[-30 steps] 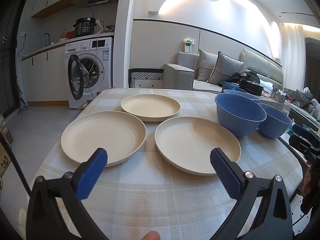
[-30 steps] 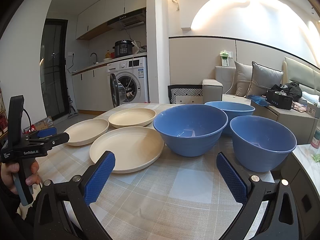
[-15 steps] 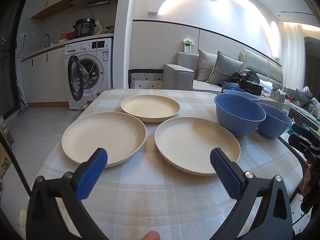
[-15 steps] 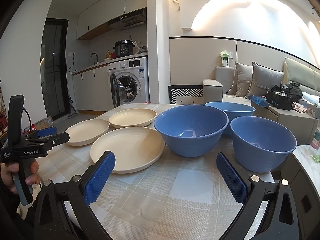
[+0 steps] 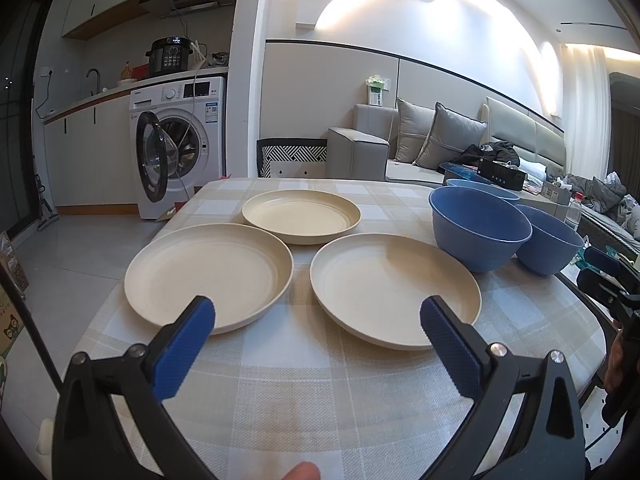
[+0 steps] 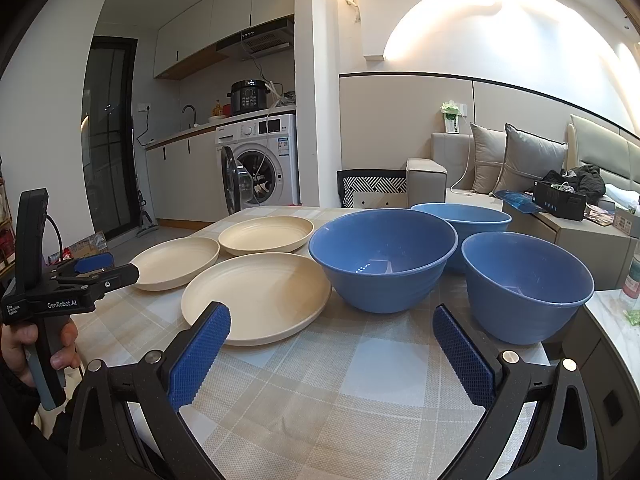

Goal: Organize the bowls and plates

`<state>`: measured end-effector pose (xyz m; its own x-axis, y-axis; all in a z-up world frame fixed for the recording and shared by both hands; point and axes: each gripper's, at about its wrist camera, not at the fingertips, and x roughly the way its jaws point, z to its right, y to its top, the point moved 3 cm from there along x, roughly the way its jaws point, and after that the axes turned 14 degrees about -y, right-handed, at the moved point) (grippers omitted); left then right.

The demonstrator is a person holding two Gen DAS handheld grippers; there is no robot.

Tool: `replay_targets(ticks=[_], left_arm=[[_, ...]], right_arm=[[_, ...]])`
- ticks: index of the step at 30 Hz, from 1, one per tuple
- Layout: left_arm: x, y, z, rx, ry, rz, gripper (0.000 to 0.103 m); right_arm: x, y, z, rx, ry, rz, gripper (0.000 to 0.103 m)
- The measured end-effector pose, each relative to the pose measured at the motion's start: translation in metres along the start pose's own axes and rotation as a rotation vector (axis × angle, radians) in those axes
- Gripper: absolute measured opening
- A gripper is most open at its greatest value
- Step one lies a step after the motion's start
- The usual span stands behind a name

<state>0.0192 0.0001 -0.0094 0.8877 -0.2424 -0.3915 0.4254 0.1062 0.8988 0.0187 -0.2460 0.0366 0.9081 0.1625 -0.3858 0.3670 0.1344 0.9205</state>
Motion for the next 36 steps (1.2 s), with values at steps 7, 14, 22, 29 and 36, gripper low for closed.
replay_targets(ticks=[7, 14, 22, 29, 36], left_arm=[[-0.0002, 0.0001, -0.0003, 0.002, 0.001, -0.001, 0.103], [0.0000, 0.0000, -0.0003, 0.002, 0.000, -0.001, 0.103], [-0.0027, 0.0004, -0.0006, 0.003, 0.004, 0.003, 0.103], [-0.0028, 0.0011, -0.0003, 0.007, 0.005, 0.005, 0.103], [-0.0090, 0.0062, 0.0004, 0.013, 0.004, 0.010, 0.103]], right_arm=[[-0.0007, 0.0002, -0.0001, 0.000, 0.000, 0.001, 0.103], [-0.0009, 0.0005, -0.0009, 0.002, -0.001, 0.001, 0.103], [-0.0005, 0.0001, 0.0000, 0.000, 0.000, 0.001, 0.103], [-0.0012, 0.0005, -0.0004, -0.001, 0.000, 0.003, 0.103], [-0.0028, 0.0025, -0.0011, -0.005, 0.005, 0.002, 0.103]])
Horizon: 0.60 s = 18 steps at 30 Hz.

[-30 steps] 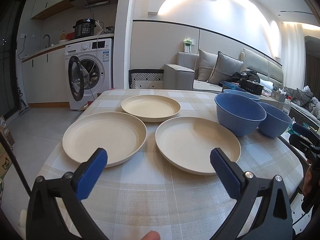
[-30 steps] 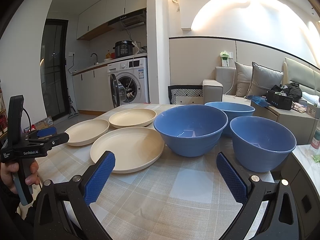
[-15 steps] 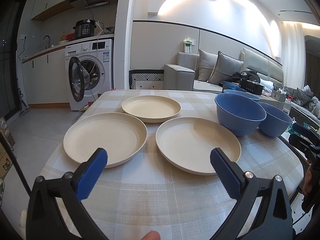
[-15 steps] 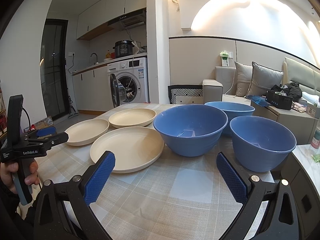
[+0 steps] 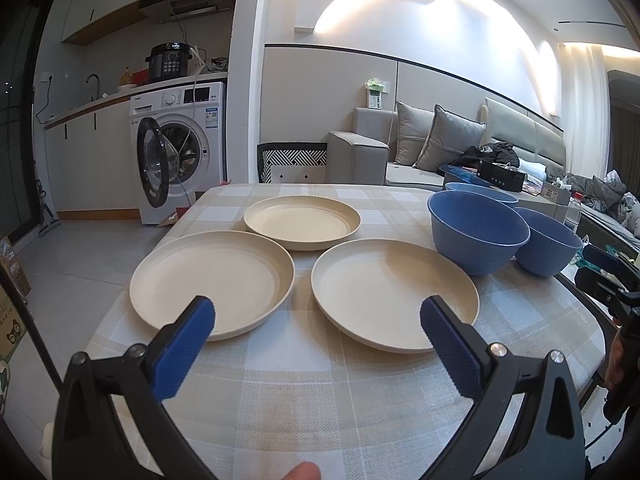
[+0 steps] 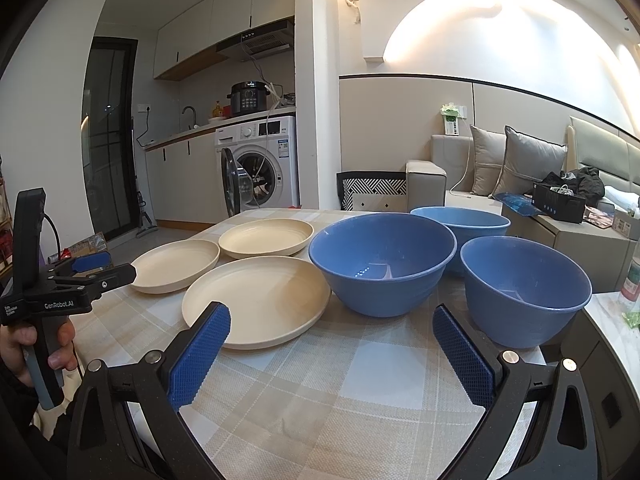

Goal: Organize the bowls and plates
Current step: 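Move the left tool toward a cream plate rim while the right tool approaches another plate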

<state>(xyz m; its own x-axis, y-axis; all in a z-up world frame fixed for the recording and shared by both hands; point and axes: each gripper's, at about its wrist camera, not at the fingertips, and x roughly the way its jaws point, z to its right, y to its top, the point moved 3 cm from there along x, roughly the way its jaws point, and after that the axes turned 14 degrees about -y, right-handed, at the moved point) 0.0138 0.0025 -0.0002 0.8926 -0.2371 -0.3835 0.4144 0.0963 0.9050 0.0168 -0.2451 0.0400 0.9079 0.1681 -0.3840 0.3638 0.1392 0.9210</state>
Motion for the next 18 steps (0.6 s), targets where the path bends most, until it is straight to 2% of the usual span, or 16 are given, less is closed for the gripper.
replay_targets(ticks=[18], left_arm=[[-0.008, 0.031, -0.014, -0.025, 0.029, -0.007, 0.103]], right_arm=[[0.005, 0.040, 0.000, 0.028, 0.050, -0.022, 0.103]])
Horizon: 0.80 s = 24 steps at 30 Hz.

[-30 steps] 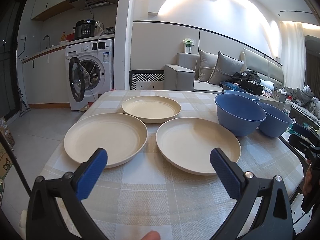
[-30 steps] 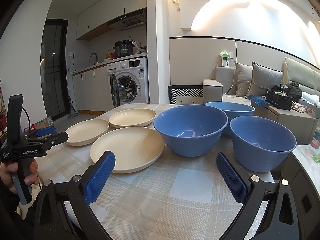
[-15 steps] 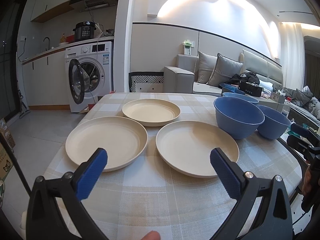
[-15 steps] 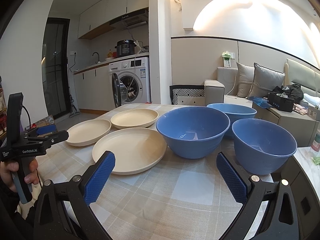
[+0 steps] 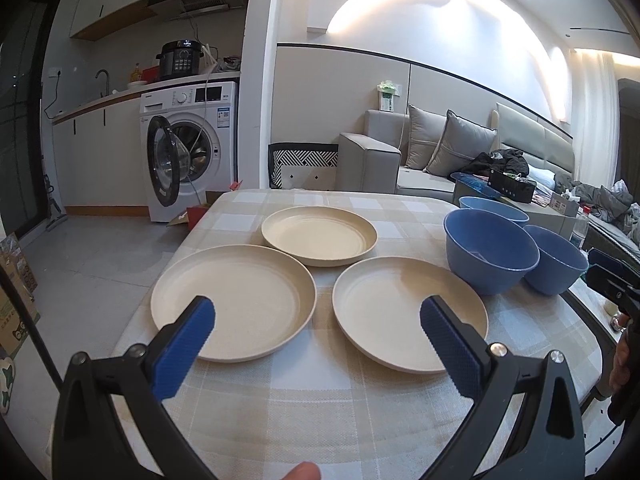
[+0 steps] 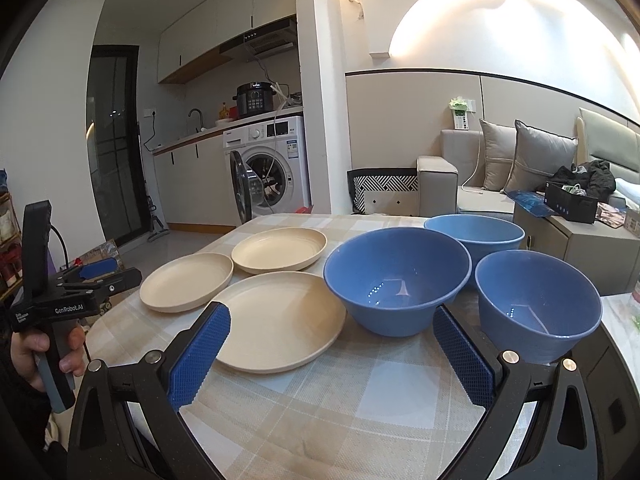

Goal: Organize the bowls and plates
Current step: 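Move the left tool toward a cream plate rim while the right tool approaches another plate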

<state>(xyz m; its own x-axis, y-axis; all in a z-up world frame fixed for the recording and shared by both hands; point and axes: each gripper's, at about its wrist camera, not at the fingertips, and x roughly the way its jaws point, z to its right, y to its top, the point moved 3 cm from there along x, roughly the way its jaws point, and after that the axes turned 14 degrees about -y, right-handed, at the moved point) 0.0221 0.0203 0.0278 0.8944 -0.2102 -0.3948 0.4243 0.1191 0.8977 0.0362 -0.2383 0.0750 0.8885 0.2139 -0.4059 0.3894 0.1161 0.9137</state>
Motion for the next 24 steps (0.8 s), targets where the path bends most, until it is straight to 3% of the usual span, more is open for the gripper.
replay_targets(ticks=[24], left_arm=[[0.001, 0.047, -0.017, -0.010, 0.045, 0.000, 0.103]], right_arm=[[0.022, 0.071, -0.048, -0.109, 0.099, -0.003, 0.103]])
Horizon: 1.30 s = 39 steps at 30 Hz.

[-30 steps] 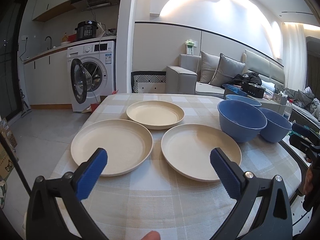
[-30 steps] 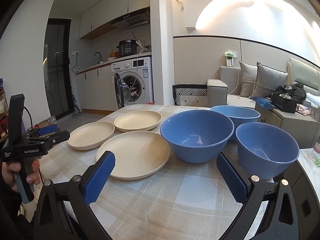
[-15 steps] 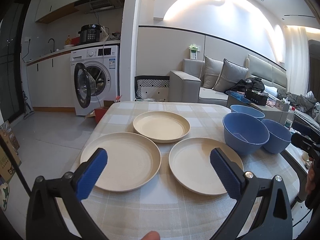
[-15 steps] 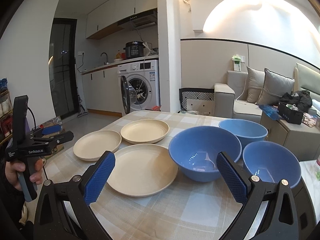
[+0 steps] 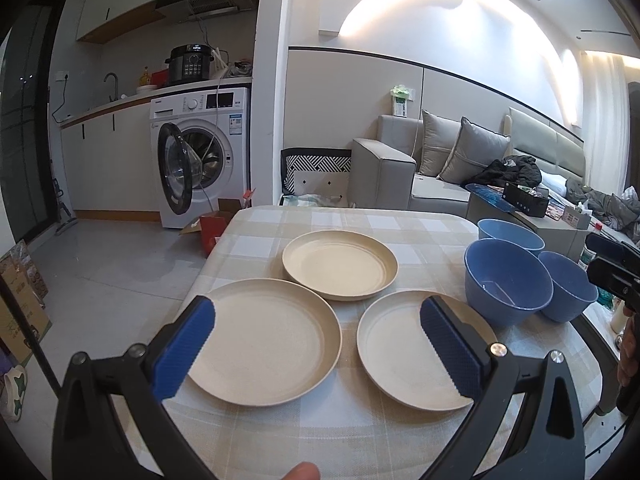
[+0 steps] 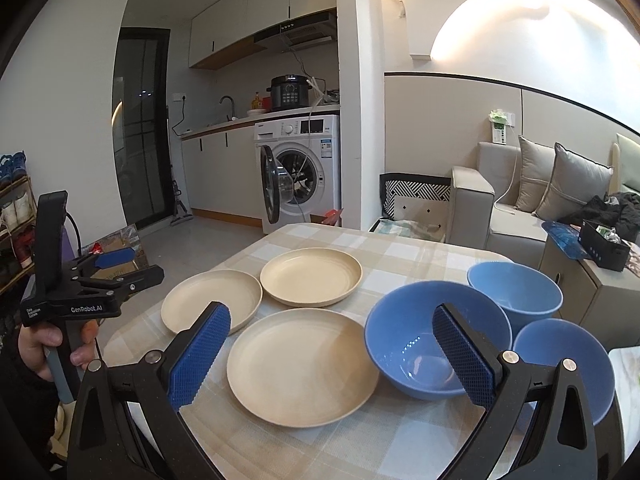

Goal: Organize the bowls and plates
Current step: 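Move the left tool toward a cream plate rim while the right tool approaches another plate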

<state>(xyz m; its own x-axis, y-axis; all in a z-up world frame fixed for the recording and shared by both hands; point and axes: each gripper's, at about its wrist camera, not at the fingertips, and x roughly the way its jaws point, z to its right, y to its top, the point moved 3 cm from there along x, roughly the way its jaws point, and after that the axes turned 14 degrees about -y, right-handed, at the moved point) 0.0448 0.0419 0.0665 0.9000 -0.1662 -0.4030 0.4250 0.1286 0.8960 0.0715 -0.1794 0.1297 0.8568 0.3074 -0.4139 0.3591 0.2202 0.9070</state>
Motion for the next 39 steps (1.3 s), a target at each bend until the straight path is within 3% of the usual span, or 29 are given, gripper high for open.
replay_targets(ticks=[17, 39], left_arm=[[0.013, 0.024, -0.011, 0.001, 0.000, 0.008, 0.103], [0.040, 0.075, -0.020, 0.035, -0.003, 0.005, 0.103]], right_arm=[[0.035, 0.039, -0.018, -0.034, 0.018, -0.037, 0.103], [0.090, 0.102, -0.021, 0.017, 0.046, -0.101, 0.103]])
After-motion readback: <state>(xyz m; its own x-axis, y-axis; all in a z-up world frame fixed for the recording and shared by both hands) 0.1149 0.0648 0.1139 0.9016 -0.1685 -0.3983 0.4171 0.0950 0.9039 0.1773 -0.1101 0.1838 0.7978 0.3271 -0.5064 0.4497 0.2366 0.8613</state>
